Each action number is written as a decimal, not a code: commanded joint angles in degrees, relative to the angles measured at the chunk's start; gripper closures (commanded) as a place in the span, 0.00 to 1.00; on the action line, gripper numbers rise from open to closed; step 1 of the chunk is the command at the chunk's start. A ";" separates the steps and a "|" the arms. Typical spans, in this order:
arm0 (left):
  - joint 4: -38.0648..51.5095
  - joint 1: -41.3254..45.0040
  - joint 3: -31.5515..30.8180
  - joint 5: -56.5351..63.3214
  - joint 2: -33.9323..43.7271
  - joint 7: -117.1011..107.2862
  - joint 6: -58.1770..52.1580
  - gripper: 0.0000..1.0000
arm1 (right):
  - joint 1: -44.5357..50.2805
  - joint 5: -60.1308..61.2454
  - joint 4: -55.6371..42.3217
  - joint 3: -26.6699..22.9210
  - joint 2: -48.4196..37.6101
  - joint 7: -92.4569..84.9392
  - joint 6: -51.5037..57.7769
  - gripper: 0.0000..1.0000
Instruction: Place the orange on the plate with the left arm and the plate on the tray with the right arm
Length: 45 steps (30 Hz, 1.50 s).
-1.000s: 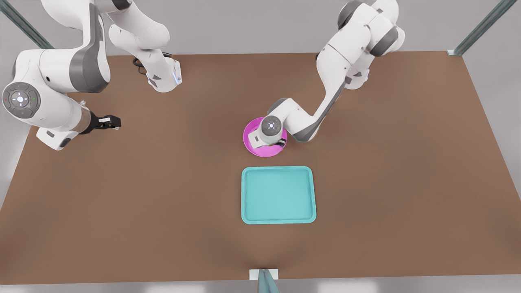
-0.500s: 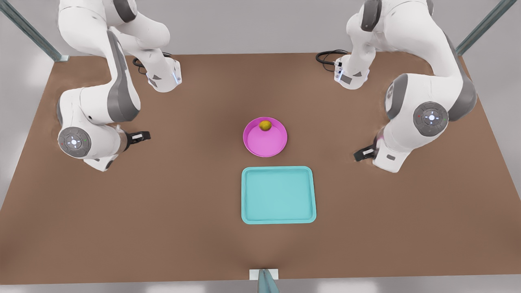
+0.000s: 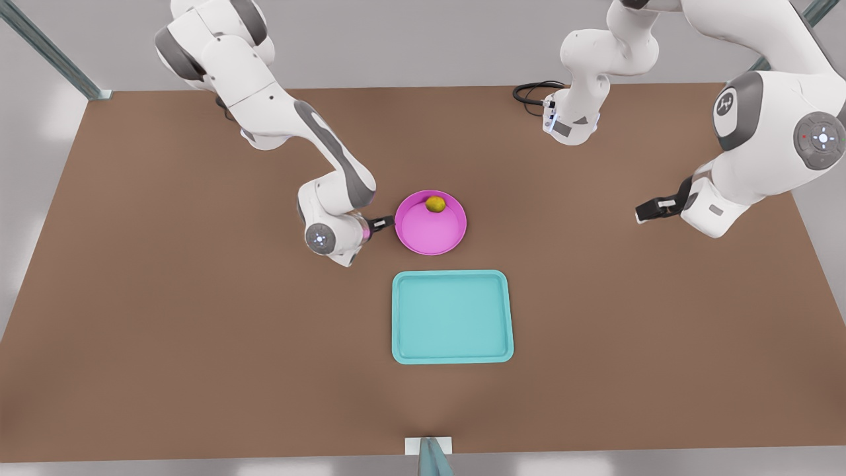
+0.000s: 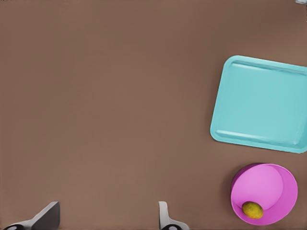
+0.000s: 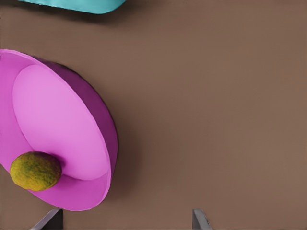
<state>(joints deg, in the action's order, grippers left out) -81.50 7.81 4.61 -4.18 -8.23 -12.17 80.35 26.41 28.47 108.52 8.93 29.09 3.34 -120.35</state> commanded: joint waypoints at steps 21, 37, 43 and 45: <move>0.29 -0.34 0.40 0.14 -0.47 11.29 -4.32 0.00 | 6.73 2.12 1.17 0.30 5.54 10.11 -13.16 0.00; 5.12 -0.17 0.31 -0.65 -3.10 10.85 -5.82 0.00 | 7.52 2.03 -0.59 0.39 7.91 10.02 -13.25 0.35; 6.18 -0.69 0.40 -0.65 -4.07 11.12 -5.65 0.00 | 7.34 2.03 -0.59 0.39 7.74 9.49 -13.07 0.68; 6.18 -0.61 0.31 -0.65 -3.98 11.03 -5.73 0.00 | 7.34 1.94 -0.67 0.30 7.65 9.23 -12.98 0.74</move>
<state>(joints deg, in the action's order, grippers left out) -75.40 7.17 4.93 -4.91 -12.28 -1.84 74.71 33.74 30.73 107.87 9.25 36.78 12.23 -133.51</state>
